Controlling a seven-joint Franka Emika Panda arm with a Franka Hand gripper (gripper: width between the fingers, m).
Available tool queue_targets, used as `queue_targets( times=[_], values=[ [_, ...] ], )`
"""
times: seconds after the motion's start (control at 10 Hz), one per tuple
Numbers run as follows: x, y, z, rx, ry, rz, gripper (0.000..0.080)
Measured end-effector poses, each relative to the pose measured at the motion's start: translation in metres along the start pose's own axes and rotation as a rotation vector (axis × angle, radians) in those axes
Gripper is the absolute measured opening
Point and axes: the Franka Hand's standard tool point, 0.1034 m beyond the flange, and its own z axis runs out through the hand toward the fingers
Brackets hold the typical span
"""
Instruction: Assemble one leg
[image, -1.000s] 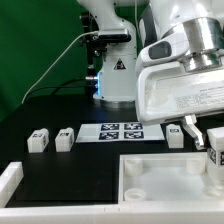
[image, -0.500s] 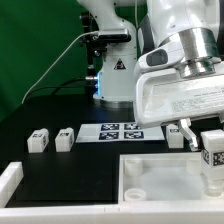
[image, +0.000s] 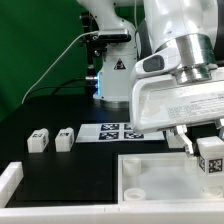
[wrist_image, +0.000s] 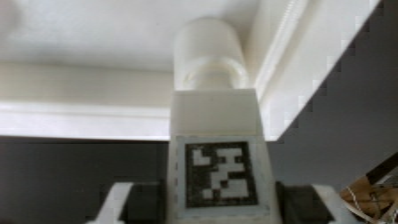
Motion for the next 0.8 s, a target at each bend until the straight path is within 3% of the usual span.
queue_targets(
  times=[0.7,0.8],
  values=[
    [-0.0012,-0.0052,0.0072,-0.001,-0.005,0.021,0.0294],
    [-0.0014,-0.0052,0.0072,-0.001,-0.005,0.021,0.0405]
  ],
)
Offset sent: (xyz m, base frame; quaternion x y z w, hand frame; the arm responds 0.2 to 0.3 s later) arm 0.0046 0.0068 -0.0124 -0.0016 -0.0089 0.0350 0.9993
